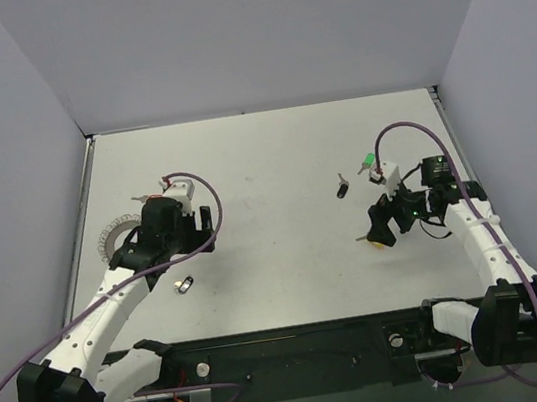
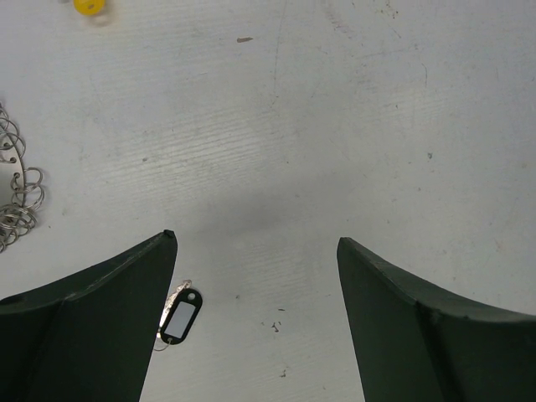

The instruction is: Put the keys on the keyring

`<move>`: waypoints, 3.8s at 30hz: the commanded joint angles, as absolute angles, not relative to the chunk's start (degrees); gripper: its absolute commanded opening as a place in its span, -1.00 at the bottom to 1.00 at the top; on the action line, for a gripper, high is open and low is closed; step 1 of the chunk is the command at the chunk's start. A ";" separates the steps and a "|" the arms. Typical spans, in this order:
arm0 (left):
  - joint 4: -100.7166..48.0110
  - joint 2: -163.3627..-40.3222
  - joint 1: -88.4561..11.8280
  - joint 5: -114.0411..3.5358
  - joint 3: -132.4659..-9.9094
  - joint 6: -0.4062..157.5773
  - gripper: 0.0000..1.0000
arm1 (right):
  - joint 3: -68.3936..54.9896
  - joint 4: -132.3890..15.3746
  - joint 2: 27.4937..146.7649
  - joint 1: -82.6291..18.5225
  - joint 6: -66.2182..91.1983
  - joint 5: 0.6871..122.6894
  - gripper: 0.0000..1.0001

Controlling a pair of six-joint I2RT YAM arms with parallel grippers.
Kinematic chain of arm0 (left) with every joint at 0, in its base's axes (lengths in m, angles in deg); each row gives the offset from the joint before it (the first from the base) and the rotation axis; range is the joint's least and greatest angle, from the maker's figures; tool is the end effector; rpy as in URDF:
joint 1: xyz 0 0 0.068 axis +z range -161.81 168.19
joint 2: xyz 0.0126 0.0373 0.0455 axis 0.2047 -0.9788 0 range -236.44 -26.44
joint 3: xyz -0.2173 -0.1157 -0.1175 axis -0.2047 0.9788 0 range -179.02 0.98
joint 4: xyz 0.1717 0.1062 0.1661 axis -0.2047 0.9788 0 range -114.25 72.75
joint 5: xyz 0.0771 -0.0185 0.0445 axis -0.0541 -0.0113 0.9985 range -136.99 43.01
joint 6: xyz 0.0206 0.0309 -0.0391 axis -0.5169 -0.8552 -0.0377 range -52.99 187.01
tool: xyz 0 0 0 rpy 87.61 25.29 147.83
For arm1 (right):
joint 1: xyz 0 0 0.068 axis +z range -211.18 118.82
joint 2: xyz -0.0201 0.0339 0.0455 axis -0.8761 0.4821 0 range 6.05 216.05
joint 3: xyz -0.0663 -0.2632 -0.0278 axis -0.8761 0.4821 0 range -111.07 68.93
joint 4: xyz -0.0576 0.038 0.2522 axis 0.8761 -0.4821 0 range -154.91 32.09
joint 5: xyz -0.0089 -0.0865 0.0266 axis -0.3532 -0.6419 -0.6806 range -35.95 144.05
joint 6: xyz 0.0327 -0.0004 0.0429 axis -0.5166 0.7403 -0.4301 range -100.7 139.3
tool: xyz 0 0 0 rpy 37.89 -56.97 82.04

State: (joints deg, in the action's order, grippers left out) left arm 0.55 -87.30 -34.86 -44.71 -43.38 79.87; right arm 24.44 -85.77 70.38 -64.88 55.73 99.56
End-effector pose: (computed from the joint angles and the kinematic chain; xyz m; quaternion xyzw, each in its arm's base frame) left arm 0.2083 -0.0870 0.2597 0.0727 0.9080 -0.1098 0.3977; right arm 0.2243 0.0110 0.2516 -0.3762 0.7859 0.2247 0.4363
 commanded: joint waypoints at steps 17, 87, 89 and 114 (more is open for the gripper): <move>-2.19 -80.57 -33.61 -46.29 -44.37 79.40 0.75 | -28.16 -127.61 118.18 -55.12 116.43 91.15 0.04; -3.24 -84.88 -28.34 -52.09 -44.99 79.57 0.67 | -48.67 -121.37 141.40 -49.40 107.11 79.62 -1.00; -3.33 -84.97 -28.34 -52.18 -44.99 79.57 0.67 | -48.58 -122.15 141.31 -49.49 107.46 80.24 -1.00; -3.24 -84.79 -28.34 -52.35 -45.07 79.57 0.67 | -47.61 -123.75 140.87 -48.88 110.19 79.10 -0.81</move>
State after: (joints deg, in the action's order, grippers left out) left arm -0.92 -85.18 -28.59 -51.61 -43.38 79.85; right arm -48.17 -120.17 142.45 -49.72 109.32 79.52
